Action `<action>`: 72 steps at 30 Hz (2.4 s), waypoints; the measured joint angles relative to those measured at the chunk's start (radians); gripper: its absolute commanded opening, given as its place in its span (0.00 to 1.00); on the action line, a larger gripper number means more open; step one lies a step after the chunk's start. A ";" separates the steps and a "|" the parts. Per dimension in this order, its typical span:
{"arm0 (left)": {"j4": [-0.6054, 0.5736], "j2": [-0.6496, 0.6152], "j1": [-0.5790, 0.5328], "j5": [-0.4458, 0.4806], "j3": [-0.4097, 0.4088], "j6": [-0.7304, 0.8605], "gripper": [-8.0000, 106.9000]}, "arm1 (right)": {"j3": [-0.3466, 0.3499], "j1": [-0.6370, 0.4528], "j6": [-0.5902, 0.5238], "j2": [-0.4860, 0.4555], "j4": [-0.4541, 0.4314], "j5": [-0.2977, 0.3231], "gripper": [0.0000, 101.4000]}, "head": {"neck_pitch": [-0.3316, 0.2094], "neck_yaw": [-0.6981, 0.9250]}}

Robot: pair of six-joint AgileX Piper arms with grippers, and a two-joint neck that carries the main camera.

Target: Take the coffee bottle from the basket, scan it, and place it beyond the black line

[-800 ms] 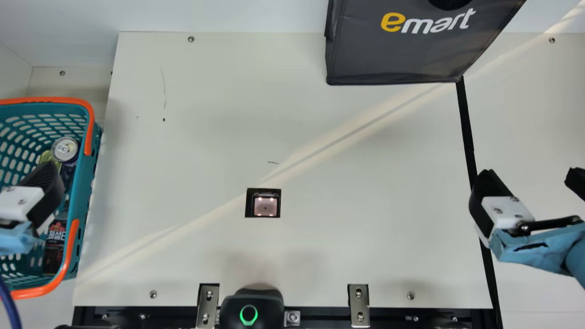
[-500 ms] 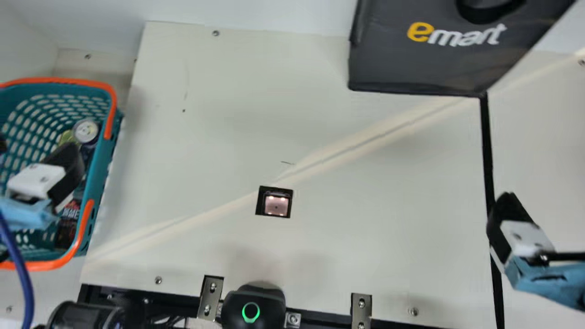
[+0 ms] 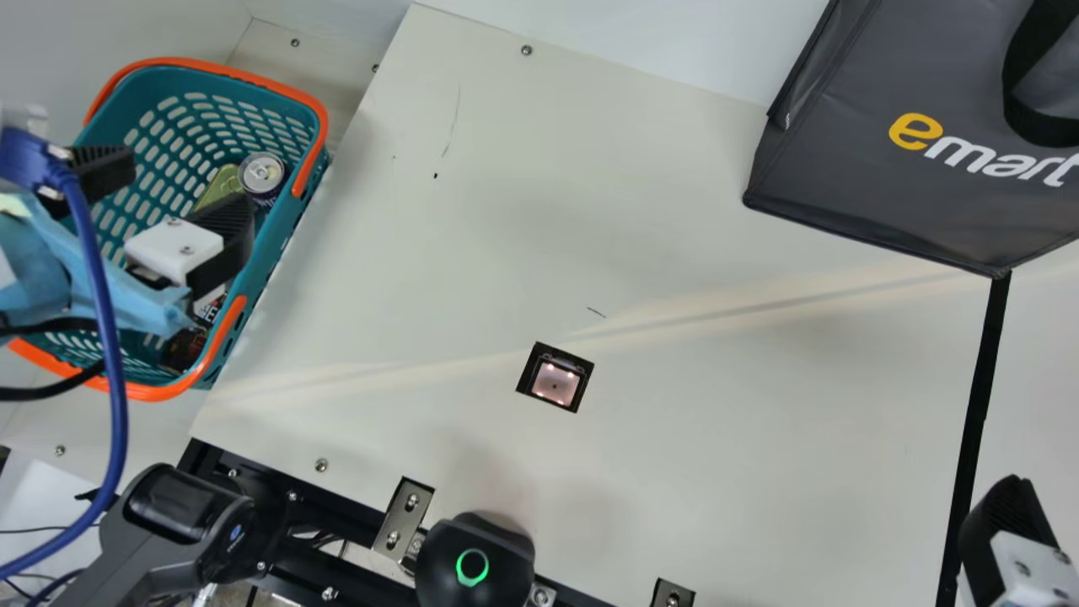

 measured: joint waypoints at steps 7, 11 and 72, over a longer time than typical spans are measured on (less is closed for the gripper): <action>0.000 0.000 0.000 0.000 0.000 0.000 0.85 | 0.000 0.000 0.000 0.000 0.000 0.001 0.90 | 0.000 0.000; 0.000 0.000 0.000 0.000 0.000 0.000 0.85 | 0.000 0.000 0.000 0.000 0.000 0.001 0.90 | 0.000 0.000; -0.240 0.221 0.769 -0.120 0.078 0.386 0.85 | 0.000 0.000 0.000 0.000 0.000 0.001 0.90 | 0.000 0.000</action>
